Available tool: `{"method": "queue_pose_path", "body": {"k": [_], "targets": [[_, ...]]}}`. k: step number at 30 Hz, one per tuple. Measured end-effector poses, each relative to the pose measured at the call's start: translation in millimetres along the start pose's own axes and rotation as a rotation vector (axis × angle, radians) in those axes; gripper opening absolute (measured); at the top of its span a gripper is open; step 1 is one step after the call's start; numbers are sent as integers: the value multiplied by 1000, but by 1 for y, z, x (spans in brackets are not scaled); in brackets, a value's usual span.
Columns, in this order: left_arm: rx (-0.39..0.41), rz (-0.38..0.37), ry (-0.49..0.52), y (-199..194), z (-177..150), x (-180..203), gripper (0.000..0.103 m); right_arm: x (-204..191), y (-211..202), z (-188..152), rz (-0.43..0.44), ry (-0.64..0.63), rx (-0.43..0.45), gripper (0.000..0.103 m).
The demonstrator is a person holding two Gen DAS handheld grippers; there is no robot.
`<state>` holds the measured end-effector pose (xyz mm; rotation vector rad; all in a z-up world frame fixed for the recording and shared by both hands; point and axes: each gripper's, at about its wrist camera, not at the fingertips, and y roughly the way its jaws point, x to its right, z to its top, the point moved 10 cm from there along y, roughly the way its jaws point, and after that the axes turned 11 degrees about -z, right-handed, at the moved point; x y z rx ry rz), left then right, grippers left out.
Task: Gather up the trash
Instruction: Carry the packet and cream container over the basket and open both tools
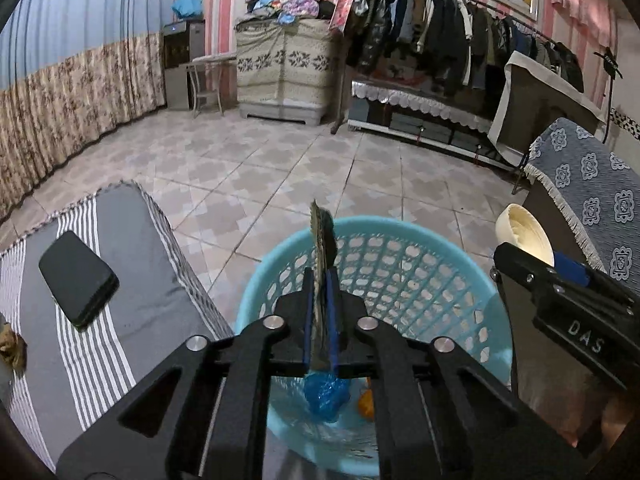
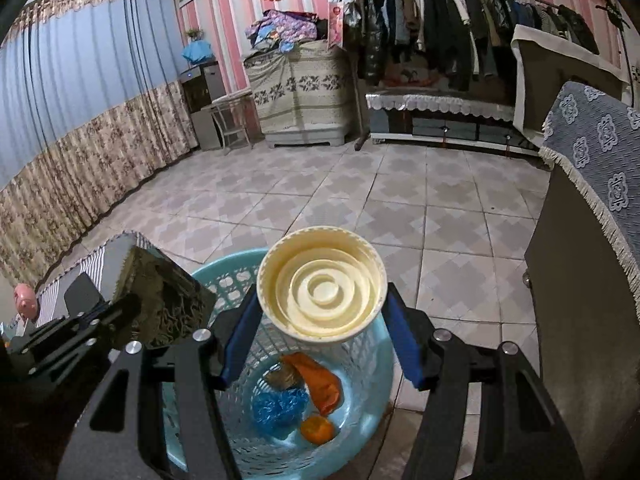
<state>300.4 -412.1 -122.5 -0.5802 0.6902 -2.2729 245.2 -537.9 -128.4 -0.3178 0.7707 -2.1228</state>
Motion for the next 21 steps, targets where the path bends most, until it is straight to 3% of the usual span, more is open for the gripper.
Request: {"method": "queue_pose_path", "body": {"k": [2, 4, 6, 15, 21], "targets": [[3, 20, -1, -2, -1, -4, 20, -4, -2, -2, -4, -16, -1, 60], [18, 45, 6, -8, 0, -8, 38, -6, -2, -2, -8, -26, 0, 60], [46, 90, 15, -19, 1, -13, 64, -5, 0, 0, -12, -32, -2, 60], [135, 215, -27, -63, 11, -52, 89, -6, 4, -1, -18, -50, -3, 60], [181, 269, -54, -81, 14, -72, 97, -12, 10, -4, -19, -66, -6, 60]]}}
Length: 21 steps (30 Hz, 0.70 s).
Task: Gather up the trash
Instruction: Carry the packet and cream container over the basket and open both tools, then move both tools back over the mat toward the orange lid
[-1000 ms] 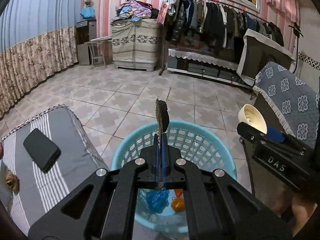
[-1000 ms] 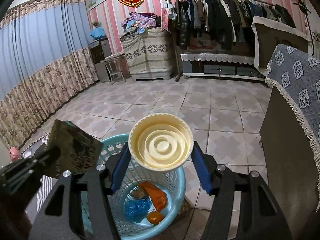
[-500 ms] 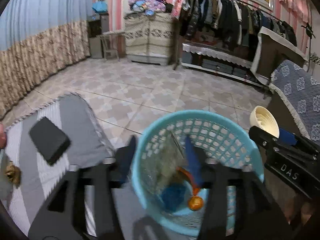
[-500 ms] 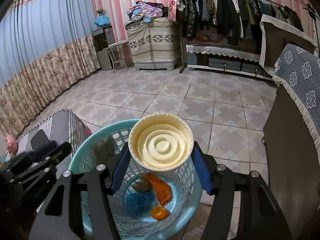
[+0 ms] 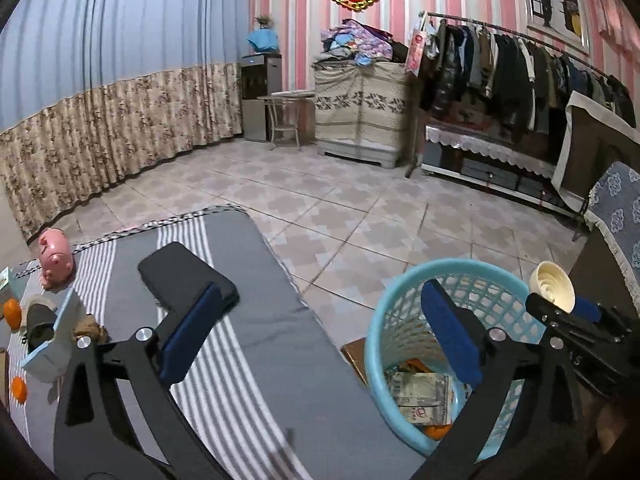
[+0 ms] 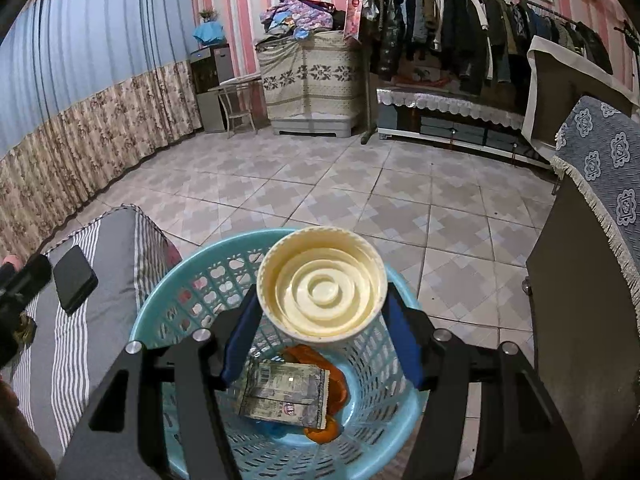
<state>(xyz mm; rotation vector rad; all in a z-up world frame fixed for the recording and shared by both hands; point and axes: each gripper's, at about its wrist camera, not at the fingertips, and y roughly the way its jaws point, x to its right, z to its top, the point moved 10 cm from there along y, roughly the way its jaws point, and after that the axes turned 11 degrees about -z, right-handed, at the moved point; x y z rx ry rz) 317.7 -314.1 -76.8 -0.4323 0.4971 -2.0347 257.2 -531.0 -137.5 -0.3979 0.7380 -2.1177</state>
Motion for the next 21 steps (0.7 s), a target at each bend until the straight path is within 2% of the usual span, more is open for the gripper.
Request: {"method": "queue_pose_path", "body": {"k": [9, 13, 18, 21], "targets": [[19, 59, 5, -2, -1, -16, 97, -20, 12, -12, 18, -24, -35, 61], [27, 67, 3, -3, -1, -19, 97, -20, 9, -10, 15, -11, -18, 85], [28, 75, 7, -3, -2, -20, 97, -17, 8, -6, -2, 0, -6, 95], [32, 80, 7, -4, -1, -20, 97, -18, 7, -4, -17, -14, 0, 95]]}}
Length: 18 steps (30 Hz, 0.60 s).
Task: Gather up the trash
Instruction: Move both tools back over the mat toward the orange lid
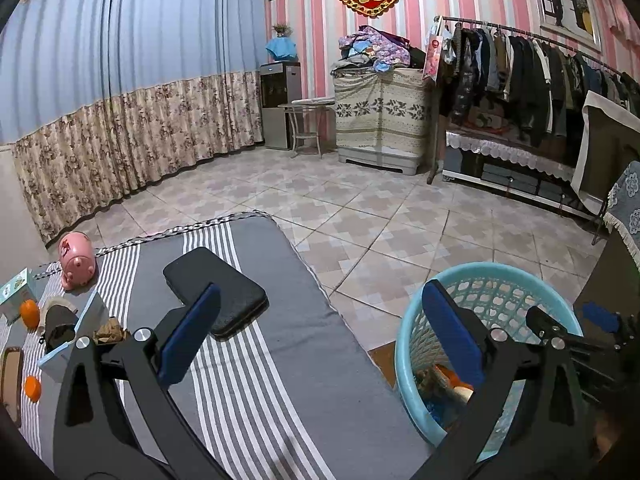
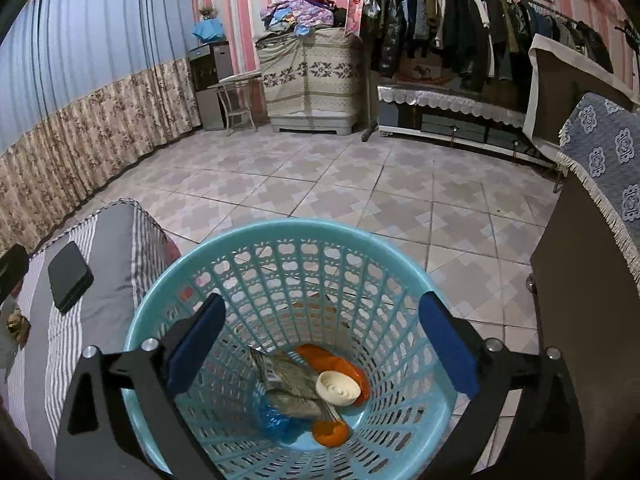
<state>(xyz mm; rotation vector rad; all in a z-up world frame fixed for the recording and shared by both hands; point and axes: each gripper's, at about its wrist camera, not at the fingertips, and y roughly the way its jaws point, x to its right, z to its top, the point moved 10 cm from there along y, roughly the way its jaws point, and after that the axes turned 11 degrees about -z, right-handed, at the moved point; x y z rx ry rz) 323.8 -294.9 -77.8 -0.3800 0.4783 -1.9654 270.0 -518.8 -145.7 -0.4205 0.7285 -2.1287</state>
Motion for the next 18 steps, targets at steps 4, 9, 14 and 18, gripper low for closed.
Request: {"method": "queue_pose_path", "body": {"k": [4, 9, 14, 18], "targets": [[2, -2, -3, 1, -1, -1, 97, -3, -2, 1, -7, -18, 13, 95], [6, 6, 7, 0, 0, -2, 97, -1, -7, 4, -19, -24, 32, 96], [22, 20, 16, -12, 12, -6, 97, 2, -18, 14, -16, -7, 75, 96], [24, 7, 33, -24, 22, -14, 97, 0, -24, 18, -12, -1, 97, 98]]}}
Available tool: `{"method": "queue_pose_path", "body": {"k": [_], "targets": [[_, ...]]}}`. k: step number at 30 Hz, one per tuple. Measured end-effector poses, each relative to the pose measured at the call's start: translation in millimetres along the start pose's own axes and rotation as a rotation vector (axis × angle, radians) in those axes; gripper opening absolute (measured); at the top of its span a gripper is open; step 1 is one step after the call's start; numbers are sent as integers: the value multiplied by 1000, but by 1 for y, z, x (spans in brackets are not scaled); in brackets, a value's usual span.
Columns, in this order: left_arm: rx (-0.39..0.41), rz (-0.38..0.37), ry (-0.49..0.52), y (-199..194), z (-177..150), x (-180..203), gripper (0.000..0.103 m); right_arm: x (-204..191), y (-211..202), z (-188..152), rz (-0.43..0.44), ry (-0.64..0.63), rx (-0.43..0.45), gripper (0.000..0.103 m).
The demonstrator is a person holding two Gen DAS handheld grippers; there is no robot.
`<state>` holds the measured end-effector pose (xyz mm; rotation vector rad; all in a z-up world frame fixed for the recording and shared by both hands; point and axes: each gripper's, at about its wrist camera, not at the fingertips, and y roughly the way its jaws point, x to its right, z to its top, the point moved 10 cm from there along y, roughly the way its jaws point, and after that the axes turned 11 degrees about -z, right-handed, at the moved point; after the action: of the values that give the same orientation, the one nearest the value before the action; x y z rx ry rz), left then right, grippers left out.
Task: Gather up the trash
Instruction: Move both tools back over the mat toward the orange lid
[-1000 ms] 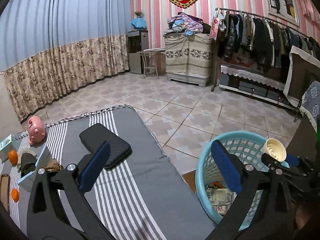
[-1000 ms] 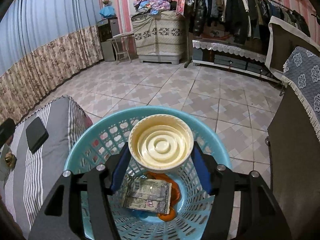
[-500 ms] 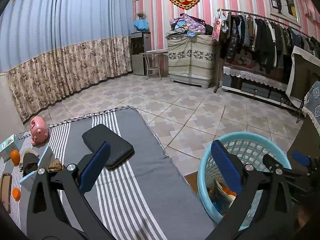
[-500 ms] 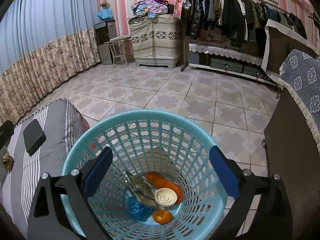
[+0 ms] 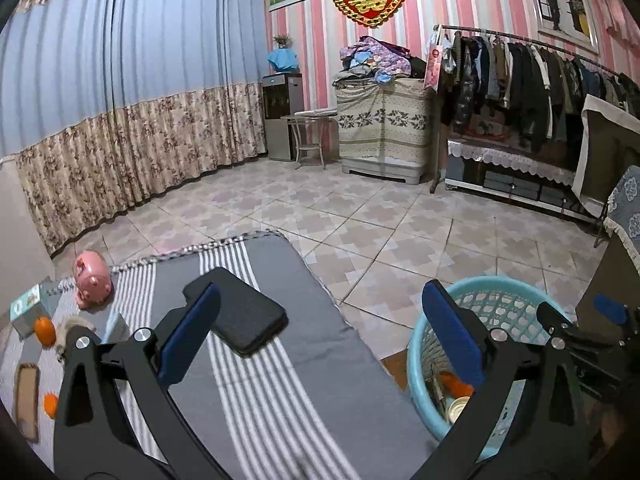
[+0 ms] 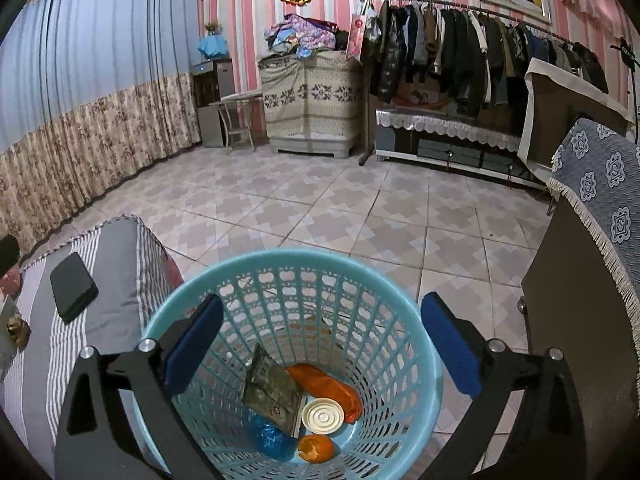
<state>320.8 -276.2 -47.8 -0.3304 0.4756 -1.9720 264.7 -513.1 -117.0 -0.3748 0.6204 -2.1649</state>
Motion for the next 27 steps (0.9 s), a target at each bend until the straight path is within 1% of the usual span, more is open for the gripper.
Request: {"method": "queue_pose_path", "body": {"k": [4, 7, 10, 14, 16, 17, 20, 21, 24, 27], "targets": [[8, 25, 25, -17, 5, -22, 97, -9, -5, 1, 12, -20, 12, 98], [3, 58, 16, -31, 3, -47, 98, -18, -10, 0, 22, -37, 20, 98], [-10, 86, -2, -45, -5, -73, 98, -28, -13, -4, 48, -50, 7, 98], [-9, 162, -37, -74, -20, -129, 98, -46, -27, -10, 87, -72, 7, 98], [-9, 192, -59, -85, -29, -151, 98, -61, -38, -11, 143, -67, 0, 98], [-9, 210, -74, -93, -34, -167, 98, -67, -42, -11, 156, -62, 3, 98], [-19, 266, -120, -111, -51, -212, 98, -97, -64, -7, 223, -48, 20, 98], [-22, 275, -131, -116, -55, -221, 97, -108, -69, -6, 241, -53, 23, 98], [-34, 306, -186, -132, -68, -260, 97, -155, -96, -4, 307, -111, 47, 98], [-36, 346, -214, -147, -77, -294, 98, -198, -116, -7, 358, -170, 54, 98]]}}
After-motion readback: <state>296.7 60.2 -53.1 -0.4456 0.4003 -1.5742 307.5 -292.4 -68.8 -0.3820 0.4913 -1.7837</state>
